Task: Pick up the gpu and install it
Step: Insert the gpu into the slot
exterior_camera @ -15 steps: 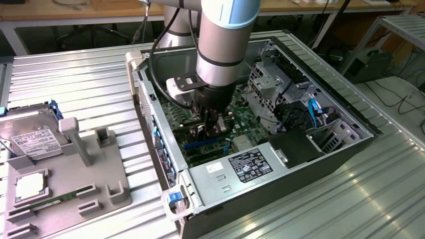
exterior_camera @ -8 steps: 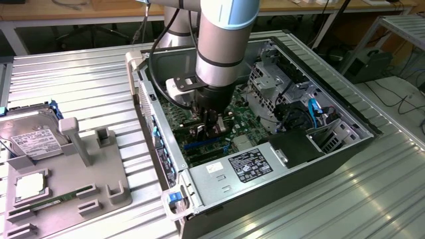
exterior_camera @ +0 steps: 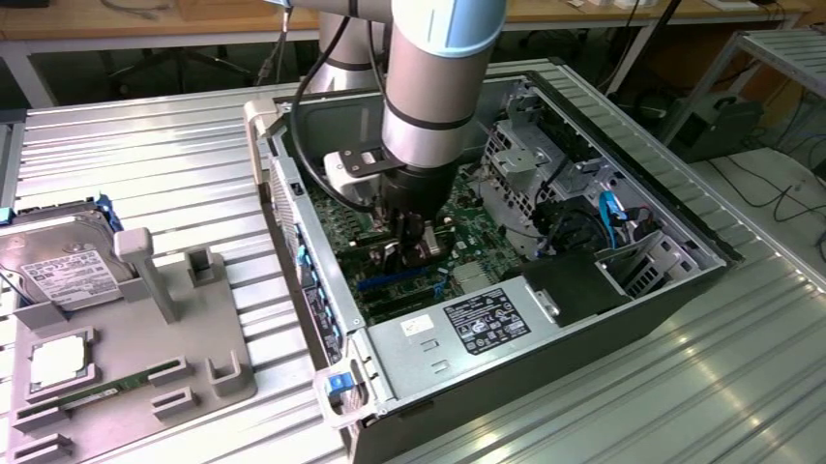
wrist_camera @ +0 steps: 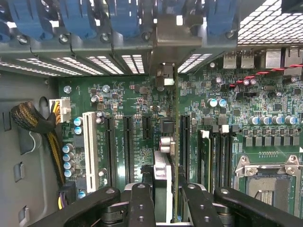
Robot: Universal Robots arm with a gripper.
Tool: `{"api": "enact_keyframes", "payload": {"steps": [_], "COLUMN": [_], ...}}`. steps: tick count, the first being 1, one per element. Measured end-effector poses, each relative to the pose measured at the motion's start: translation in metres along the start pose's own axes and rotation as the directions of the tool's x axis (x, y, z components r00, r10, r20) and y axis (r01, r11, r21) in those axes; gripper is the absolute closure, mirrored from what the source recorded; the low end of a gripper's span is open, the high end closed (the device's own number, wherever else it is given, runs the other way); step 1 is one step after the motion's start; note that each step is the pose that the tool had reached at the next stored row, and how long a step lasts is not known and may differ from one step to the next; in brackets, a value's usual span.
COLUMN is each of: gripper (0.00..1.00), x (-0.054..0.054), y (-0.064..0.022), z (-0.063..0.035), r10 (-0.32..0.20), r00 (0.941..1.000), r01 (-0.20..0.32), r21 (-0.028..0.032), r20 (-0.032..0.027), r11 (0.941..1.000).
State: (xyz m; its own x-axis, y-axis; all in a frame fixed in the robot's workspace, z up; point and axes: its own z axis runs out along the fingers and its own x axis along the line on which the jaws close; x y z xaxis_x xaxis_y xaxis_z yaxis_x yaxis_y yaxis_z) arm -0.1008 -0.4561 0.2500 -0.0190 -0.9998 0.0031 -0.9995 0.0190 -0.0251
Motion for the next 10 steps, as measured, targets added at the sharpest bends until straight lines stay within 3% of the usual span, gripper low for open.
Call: {"api": "enact_keyframes", "payload": {"steps": [10], "gripper": [0.72], "x": [0.0007], "y": [0.0001], "z": [0.0006], "r10": [-0.004], "r00": [1.0], "r01": [0.004], "r21": [0.0001], "r20": [0.0002], "r11": [1.0]}}
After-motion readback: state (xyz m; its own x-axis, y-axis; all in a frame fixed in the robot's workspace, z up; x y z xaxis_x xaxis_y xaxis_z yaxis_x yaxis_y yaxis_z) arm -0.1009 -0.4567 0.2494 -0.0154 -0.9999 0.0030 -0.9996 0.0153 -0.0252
